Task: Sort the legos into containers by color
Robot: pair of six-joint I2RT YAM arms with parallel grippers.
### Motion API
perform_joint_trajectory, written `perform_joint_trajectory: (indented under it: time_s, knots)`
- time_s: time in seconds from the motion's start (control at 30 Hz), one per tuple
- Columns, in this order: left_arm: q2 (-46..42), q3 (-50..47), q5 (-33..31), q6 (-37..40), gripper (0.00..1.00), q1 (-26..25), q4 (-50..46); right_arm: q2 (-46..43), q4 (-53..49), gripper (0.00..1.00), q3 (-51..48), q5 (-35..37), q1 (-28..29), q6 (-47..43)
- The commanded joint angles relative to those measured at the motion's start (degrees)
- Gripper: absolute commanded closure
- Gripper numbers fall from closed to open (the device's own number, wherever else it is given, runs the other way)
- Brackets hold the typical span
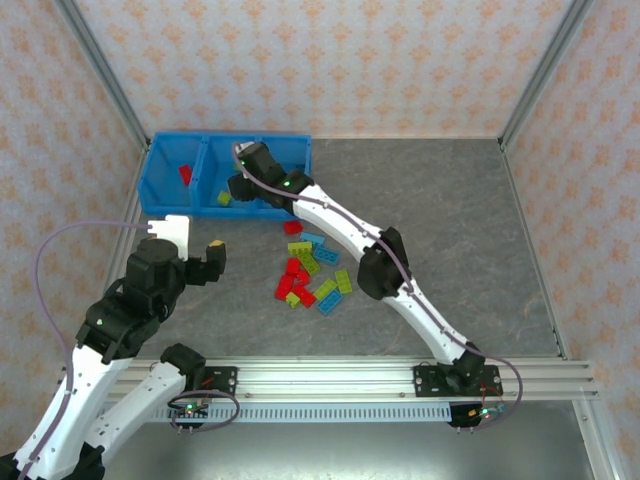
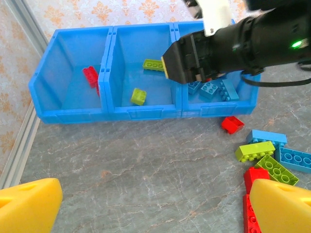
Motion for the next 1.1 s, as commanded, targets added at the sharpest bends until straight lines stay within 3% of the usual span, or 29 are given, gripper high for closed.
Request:
perform_joint_trajectory:
  time_s: [0.0,0.33,0.53,0.67,0.87,1.07]
  knots:
    - [0.62,-0.13,1.02,-3.09,0.0,0.75,1.91,-14.68,-6.31,0.55,-5.71,-2.47,0.36,1.29]
    - [14.06,-0.03,23.44,-17.83,0.0,-0.61,3.82,-61.62,-0.1,0.39,-64.35,-5.68,0.44,6.37]
    - [22.8,-5.39,19.33,-20.79,0.0,-9.92,9.03,-82.35,2.61,0.28,-86.07,-4.38,0.53,15.01]
    - [30.86,-7.78,18.99,-22.93,0.02,-11.29,13.92,-87.98,4.71,0.21,-92.1,-3.55,0.53,20.55]
    - [44.4,-5.69,18.22,-22.16,0.32,-11.39,17.46,-85.62,6.67,0.2,-91.48,-4.44,0.49,22.08]
    - [50.54,-5.59,19.81,-21.98,0.38,-11.25,20.07,-82.07,6.44,0.19,-89.94,-5.84,0.51,21.96]
